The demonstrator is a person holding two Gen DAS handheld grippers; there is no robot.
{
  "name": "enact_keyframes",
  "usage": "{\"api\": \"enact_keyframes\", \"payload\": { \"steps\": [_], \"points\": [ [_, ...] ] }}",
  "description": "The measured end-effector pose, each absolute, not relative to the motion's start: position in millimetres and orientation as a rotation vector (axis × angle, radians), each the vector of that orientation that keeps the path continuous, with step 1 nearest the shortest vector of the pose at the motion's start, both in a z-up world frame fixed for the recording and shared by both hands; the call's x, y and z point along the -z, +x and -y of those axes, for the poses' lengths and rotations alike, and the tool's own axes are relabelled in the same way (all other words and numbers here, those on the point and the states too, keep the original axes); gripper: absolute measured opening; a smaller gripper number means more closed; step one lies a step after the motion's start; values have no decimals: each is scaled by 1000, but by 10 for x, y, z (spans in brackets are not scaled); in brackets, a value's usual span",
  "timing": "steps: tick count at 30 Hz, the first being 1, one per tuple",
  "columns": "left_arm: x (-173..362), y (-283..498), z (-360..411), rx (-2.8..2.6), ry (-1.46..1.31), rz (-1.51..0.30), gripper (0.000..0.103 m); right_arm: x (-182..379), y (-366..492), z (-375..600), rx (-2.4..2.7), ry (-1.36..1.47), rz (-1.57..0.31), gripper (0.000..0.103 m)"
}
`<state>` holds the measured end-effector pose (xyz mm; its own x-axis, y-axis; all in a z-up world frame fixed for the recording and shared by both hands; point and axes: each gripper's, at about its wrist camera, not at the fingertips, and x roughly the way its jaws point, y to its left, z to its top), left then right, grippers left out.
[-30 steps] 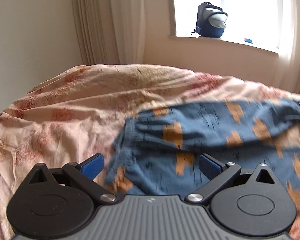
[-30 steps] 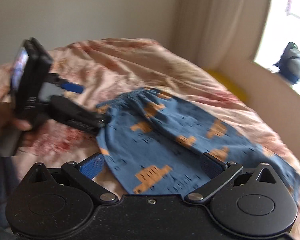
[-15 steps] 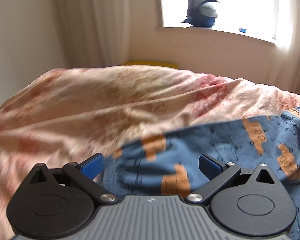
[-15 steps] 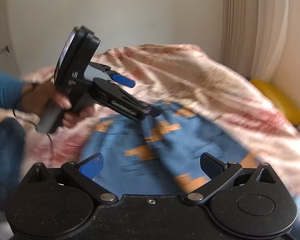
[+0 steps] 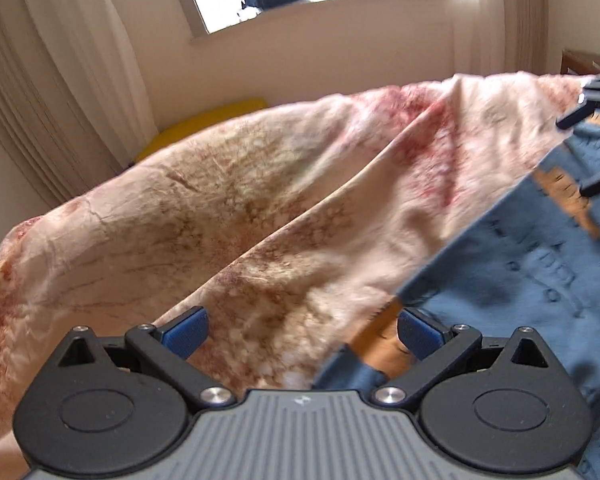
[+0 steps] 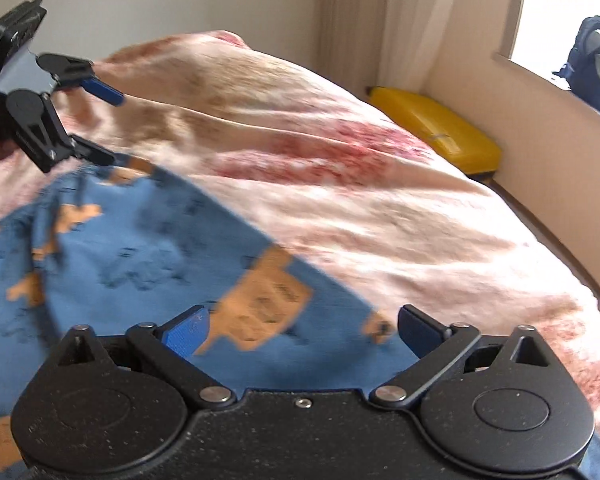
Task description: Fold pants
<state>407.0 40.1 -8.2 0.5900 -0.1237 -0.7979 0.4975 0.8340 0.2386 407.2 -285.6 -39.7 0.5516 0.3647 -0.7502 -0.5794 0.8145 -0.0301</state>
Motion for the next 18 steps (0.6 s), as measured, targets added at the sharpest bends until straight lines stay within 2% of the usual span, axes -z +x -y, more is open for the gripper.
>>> {"api": "enact_keyframes", "payload": {
  "steps": [6,8,10,12,14,15,16,18],
  "points": [
    [149,4264,-422,500,388,-978,93,462,4205,2849,-668,-381,-844,87],
    [166,4324,-435,481,356,-1028,81,474,4207,2827,-681,-418,-849,83],
    [170,4349,-445,483,337,-1059,77,465,4245,2806,-662,-422,-843,77],
    [165,4353,-443,499,331,-1074,72,428,4300,2824,-647,-392,-837,57],
    [187,4352,-448,504,335,-1096,61,406,4311,2827,-654,-390,-835,42],
    [200,4344,-442,510,342,-1107,60,400,4297,2815,-671,-398,-838,34],
    [217,4331,-426,517,359,-1116,58,398,4277,2802,-679,-410,-841,31],
    [242,4282,-405,524,402,-1110,45,416,4258,2767,-686,-424,-856,19]
  ]
}}
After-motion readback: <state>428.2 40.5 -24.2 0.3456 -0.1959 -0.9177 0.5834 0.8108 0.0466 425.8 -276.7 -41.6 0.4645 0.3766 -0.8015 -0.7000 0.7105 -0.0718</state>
